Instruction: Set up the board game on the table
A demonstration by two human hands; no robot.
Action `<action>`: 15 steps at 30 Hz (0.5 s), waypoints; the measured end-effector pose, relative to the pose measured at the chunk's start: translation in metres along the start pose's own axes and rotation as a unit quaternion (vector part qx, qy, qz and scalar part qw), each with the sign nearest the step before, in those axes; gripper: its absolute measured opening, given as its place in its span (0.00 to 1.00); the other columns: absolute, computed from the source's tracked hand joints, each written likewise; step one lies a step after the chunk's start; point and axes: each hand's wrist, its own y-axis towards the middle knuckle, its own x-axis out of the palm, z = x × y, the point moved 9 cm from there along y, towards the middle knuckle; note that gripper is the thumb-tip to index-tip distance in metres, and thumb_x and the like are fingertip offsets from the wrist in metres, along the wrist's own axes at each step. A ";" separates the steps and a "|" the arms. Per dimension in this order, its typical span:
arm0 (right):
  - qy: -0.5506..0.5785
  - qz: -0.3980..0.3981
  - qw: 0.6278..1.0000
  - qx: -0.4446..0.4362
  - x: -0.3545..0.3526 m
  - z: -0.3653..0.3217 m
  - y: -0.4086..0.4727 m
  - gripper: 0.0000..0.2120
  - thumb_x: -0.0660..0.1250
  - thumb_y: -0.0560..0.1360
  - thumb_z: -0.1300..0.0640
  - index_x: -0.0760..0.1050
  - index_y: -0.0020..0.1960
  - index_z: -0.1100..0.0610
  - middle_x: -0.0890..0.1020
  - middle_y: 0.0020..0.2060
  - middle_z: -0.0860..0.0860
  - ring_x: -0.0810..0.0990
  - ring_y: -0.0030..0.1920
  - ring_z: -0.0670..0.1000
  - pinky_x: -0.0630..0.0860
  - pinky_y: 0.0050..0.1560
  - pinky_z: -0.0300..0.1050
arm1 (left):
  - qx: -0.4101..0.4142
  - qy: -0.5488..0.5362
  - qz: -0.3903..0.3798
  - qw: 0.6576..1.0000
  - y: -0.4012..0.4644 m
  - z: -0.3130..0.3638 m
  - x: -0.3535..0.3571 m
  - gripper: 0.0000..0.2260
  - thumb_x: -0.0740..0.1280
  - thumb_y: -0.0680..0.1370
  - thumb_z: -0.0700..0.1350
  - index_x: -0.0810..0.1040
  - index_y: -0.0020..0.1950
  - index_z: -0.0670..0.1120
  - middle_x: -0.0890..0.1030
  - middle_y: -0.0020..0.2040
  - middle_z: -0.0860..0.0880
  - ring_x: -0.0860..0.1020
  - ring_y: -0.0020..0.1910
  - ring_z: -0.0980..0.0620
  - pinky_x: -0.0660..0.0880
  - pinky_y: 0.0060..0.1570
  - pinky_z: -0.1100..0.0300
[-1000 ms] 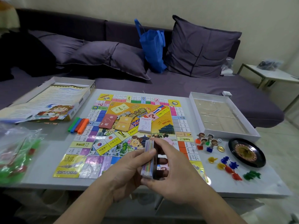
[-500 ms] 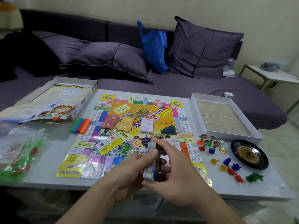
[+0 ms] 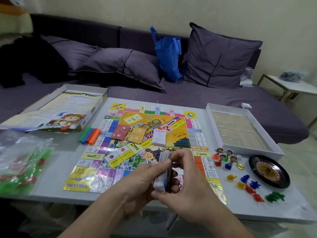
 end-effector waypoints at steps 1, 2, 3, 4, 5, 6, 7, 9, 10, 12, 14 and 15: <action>0.003 -0.004 1.000 -0.005 0.002 -0.001 0.002 0.36 0.84 0.67 0.49 0.62 0.64 0.42 0.77 0.57 0.37 0.80 0.59 0.38 0.81 0.52 0.34 | 0.003 0.009 -0.004 1.000 0.001 0.003 -0.001 0.25 0.74 0.75 0.54 0.80 0.60 0.33 0.83 0.46 0.38 0.83 0.41 0.45 0.83 0.44 0.55; 0.010 -0.008 1.000 -0.011 0.003 -0.004 0.004 0.35 0.83 0.68 0.49 0.63 0.63 0.42 0.77 0.57 0.37 0.81 0.59 0.41 0.81 0.52 0.36 | 0.009 0.016 -0.010 1.000 0.002 0.007 -0.002 0.26 0.74 0.76 0.54 0.80 0.60 0.32 0.82 0.46 0.37 0.82 0.41 0.44 0.82 0.45 0.54; 0.014 -0.009 1.000 -0.021 0.004 -0.007 0.006 0.33 0.83 0.69 0.50 0.65 0.64 0.42 0.78 0.57 0.37 0.81 0.59 0.42 0.81 0.52 0.37 | 0.015 0.021 -0.016 1.000 0.004 0.011 -0.003 0.26 0.73 0.78 0.53 0.79 0.61 0.31 0.81 0.47 0.37 0.81 0.42 0.44 0.82 0.46 0.54; 0.010 -0.005 0.999 -0.035 0.005 -0.010 0.010 0.32 0.82 0.69 0.50 0.66 0.65 0.42 0.78 0.58 0.38 0.80 0.60 0.43 0.81 0.53 0.37 | 0.019 0.027 -0.020 0.999 0.006 0.015 -0.005 0.26 0.73 0.79 0.53 0.79 0.63 0.31 0.81 0.47 0.37 0.81 0.42 0.44 0.81 0.46 0.54; 0.001 0.000 0.999 -0.049 0.004 -0.015 0.014 0.31 0.82 0.70 0.51 0.68 0.65 0.43 0.78 0.58 0.39 0.80 0.60 0.43 0.80 0.53 0.35 | 0.021 0.036 -0.022 0.999 0.007 0.020 -0.007 0.26 0.72 0.80 0.54 0.79 0.64 0.32 0.81 0.47 0.38 0.81 0.42 0.44 0.81 0.45 0.54; -0.009 0.009 0.998 -0.061 0.004 -0.018 0.018 0.29 0.82 0.70 0.50 0.69 0.64 0.45 0.79 0.57 0.40 0.80 0.59 0.44 0.80 0.52 0.35 | 0.020 0.047 -0.022 0.998 0.007 0.025 -0.009 0.25 0.71 0.80 0.54 0.80 0.64 0.33 0.82 0.47 0.39 0.81 0.42 0.45 0.81 0.44 0.55; -0.013 0.016 0.998 -0.066 0.004 -0.021 0.024 0.28 0.82 0.70 0.50 0.70 0.63 0.46 0.79 0.55 0.42 0.80 0.58 0.45 0.80 0.52 0.37 | 0.019 0.061 -0.023 0.998 0.008 0.032 -0.011 0.24 0.71 0.80 0.55 0.81 0.63 0.35 0.83 0.47 0.39 0.82 0.43 0.46 0.81 0.44 0.56; 0.002 0.021 0.998 -0.058 0.007 -0.023 0.036 0.26 0.82 0.69 0.51 0.71 0.60 0.48 0.79 0.54 0.45 0.80 0.56 0.46 0.82 0.49 0.39 | 0.005 0.091 -0.022 0.996 0.009 0.043 -0.019 0.24 0.71 0.79 0.59 0.84 0.62 0.39 0.85 0.52 0.38 0.84 0.48 0.45 0.81 0.47 0.55; -0.001 0.019 0.998 -0.052 0.010 -0.024 0.043 0.26 0.82 0.69 0.50 0.71 0.59 0.47 0.78 0.54 0.45 0.80 0.56 0.45 0.83 0.49 0.40 | -0.004 0.111 -0.022 0.994 0.009 0.049 -0.026 0.26 0.70 0.78 0.61 0.84 0.63 0.40 0.85 0.56 0.38 0.85 0.52 0.43 0.81 0.49 0.54; -0.047 0.025 0.998 -0.046 0.018 -0.026 0.058 0.25 0.82 0.69 0.46 0.70 0.57 0.46 0.77 0.53 0.43 0.78 0.55 0.42 0.83 0.50 0.41 | -0.009 0.171 -0.016 0.985 0.011 0.064 -0.043 0.29 0.66 0.79 0.65 0.83 0.64 0.40 0.85 0.59 0.37 0.85 0.56 0.41 0.82 0.51 0.53; -0.086 0.027 0.995 -0.041 0.030 -0.025 0.075 0.25 0.81 0.68 0.43 0.68 0.53 0.46 0.75 0.51 0.42 0.77 0.51 0.41 0.82 0.48 0.41 | 0.003 0.230 0.061 0.971 0.014 0.082 -0.077 0.31 0.62 0.81 0.66 0.83 0.61 0.39 0.86 0.56 0.38 0.86 0.54 0.39 0.84 0.54 0.50; -0.103 0.025 0.994 -0.035 0.037 -0.023 0.084 0.24 0.81 0.68 0.42 0.67 0.51 0.46 0.74 0.49 0.42 0.76 0.49 0.42 0.80 0.44 0.41 | 0.014 0.240 0.125 0.963 0.014 0.093 -0.098 0.30 0.62 0.82 0.65 0.83 0.59 0.38 0.87 0.53 0.38 0.86 0.51 0.40 0.84 0.52 0.48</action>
